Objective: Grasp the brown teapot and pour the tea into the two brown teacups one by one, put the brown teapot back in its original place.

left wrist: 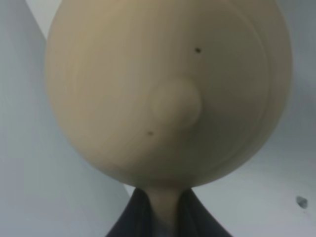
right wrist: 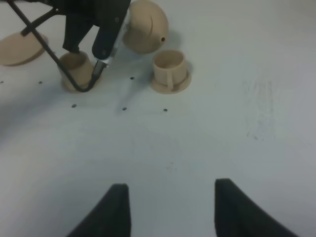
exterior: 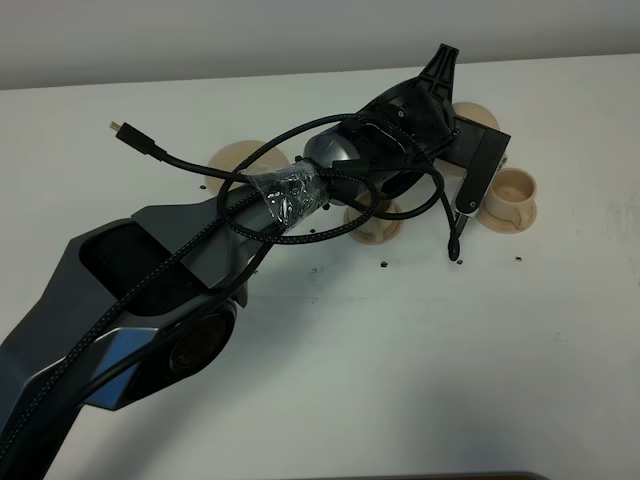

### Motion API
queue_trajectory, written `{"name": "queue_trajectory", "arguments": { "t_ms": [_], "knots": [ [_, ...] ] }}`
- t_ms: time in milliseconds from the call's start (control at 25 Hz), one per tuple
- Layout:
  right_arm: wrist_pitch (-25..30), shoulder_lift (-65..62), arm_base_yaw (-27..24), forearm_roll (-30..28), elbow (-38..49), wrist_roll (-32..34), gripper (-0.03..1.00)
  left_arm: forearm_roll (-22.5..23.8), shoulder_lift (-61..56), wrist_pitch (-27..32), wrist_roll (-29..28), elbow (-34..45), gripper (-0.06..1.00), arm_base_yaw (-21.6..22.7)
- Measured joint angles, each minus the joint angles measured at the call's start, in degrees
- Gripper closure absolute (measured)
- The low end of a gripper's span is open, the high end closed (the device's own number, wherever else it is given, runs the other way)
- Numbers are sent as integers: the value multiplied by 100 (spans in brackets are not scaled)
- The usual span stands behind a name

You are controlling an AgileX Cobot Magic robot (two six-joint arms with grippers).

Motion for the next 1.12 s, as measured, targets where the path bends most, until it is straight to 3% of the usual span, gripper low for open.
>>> {"name": "queue_trajectory", "arguments": {
  "t_ms": [480, 1120],
  "knots": [
    [0, 0, 0, 0, 0, 0, 56, 595, 0, -92, -1, 0, 82, -162],
    [0, 0, 0, 0, 0, 0, 56, 1055, 0, -208, 308, 0, 82, -275]
  ]
}}
